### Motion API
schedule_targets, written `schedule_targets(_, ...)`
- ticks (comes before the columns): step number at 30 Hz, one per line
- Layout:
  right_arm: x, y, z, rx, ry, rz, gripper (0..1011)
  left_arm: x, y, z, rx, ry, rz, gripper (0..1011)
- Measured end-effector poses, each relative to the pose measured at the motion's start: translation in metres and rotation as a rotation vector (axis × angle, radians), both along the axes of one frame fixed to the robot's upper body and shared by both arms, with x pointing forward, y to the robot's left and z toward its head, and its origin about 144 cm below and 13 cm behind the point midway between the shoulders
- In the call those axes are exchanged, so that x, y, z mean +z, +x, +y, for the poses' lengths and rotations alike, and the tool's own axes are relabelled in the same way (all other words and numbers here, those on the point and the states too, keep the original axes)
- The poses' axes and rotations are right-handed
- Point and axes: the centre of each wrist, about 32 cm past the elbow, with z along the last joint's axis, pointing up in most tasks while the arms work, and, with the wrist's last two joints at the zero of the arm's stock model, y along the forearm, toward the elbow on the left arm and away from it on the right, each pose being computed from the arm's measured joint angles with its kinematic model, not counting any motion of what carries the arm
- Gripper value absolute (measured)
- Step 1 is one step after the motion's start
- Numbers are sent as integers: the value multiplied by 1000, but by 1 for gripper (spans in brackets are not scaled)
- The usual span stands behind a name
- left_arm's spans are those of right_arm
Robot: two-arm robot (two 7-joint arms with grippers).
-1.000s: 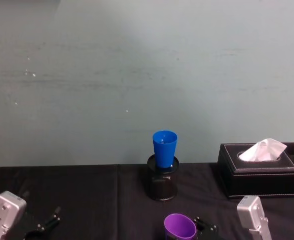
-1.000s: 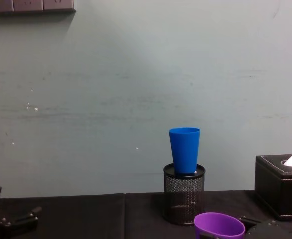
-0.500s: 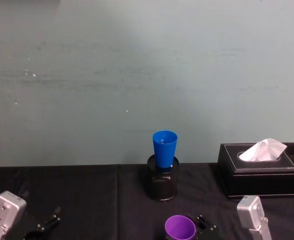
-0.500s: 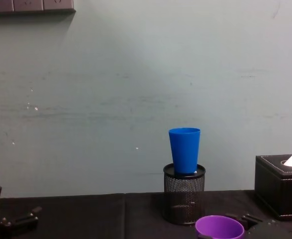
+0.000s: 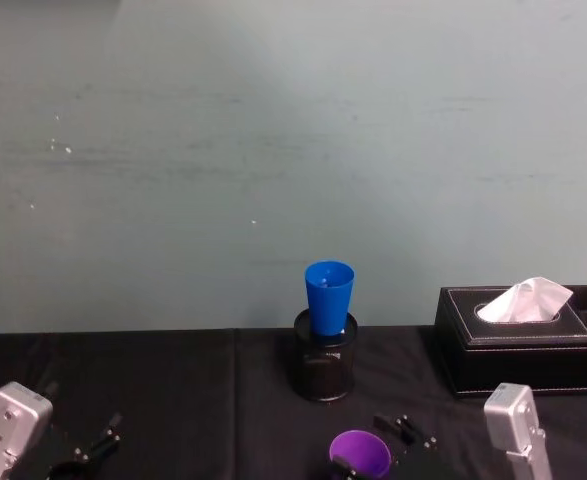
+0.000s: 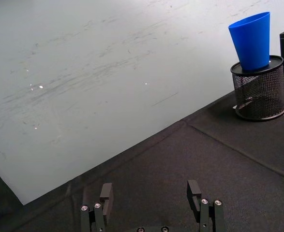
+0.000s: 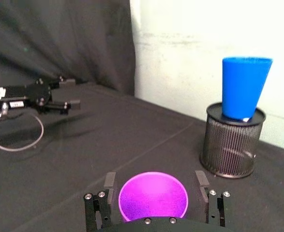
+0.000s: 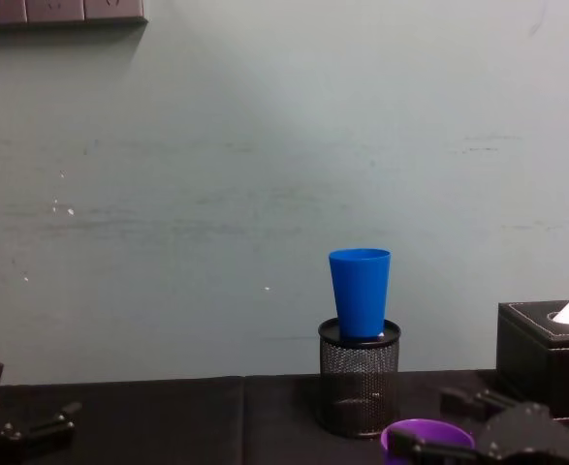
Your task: Pick up one cup with a gripper and tap it against the other cup.
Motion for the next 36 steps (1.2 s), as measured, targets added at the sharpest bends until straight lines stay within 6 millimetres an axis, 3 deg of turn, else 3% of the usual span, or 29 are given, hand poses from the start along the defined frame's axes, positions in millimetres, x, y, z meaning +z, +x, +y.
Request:
schedule_targets(10, 12, -5, -1, -45, 51, -59, 1003, 0, 0, 0, 0, 0, 0, 1000)
schedule_targets(16, 17, -14, -3, -188, 63, -96, 1003, 0, 0, 0, 0, 0, 0, 1000)
schedule_targets(36, 6, -25, -6, -566, 25, -104, 1002, 0, 0, 0, 0, 0, 0, 1000)
